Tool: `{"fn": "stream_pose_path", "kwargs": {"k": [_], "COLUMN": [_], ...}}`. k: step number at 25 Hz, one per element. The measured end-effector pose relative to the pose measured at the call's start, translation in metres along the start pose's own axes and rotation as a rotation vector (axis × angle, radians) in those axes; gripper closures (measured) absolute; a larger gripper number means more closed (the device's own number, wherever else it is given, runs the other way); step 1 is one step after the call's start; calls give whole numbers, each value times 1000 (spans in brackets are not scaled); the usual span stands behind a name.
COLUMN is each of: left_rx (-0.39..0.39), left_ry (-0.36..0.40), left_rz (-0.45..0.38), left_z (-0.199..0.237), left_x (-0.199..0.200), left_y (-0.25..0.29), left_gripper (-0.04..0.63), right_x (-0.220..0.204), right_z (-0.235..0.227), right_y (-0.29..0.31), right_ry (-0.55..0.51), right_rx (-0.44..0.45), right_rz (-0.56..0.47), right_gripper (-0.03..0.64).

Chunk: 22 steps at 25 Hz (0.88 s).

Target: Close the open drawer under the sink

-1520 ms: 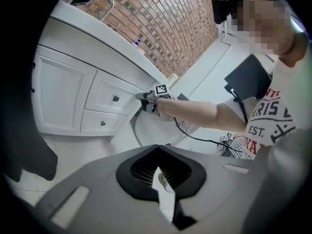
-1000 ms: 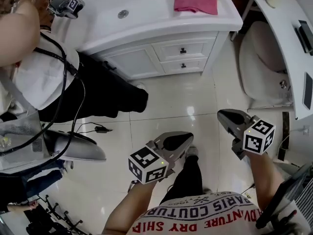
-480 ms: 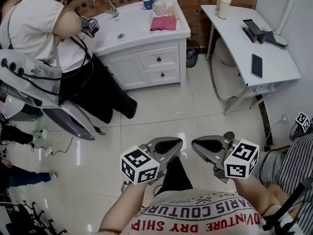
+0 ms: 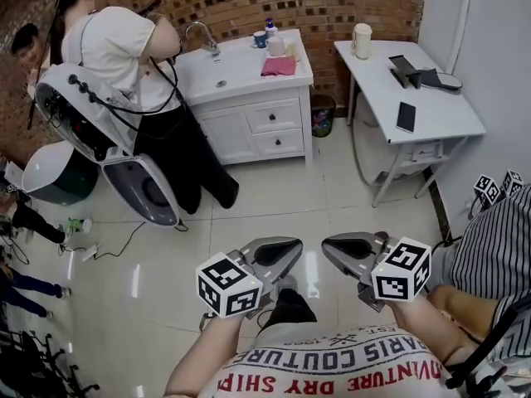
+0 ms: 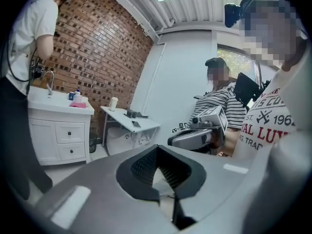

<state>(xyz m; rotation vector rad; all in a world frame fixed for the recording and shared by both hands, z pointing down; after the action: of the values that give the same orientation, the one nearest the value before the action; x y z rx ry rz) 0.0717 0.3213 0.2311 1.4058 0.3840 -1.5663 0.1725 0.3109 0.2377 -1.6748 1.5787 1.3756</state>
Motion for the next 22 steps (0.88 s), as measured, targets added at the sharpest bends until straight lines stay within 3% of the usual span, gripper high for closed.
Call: {"fn": "stream_pose_path", "kwargs": {"k": [6, 22], "left_rx": [9, -6], "left_ry": [25, -4], "left_rz": [-4, 29], "left_z": [-20, 2], "left_x": [18, 2], "left_y": [-10, -4], "left_gripper": [614, 614], "right_x": [11, 5], "right_z": [17, 5], "right_y": [-10, 13], "right_ry": [-12, 19], "right_rx": [6, 1], "right_rz": [5, 20], "right_gripper": [609, 609]}}
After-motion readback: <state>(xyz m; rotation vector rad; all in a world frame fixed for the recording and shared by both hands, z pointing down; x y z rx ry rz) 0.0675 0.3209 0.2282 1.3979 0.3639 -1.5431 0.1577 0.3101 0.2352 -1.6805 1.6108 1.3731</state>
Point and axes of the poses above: the fingertips, and each gripper's own axes: y forward along the fingers, z to its left, x out of its top, the point moved 4 cm from there along -y, backward along the fingers, and after that the axes turned 5 degrees about z, right-handed, at the moved point
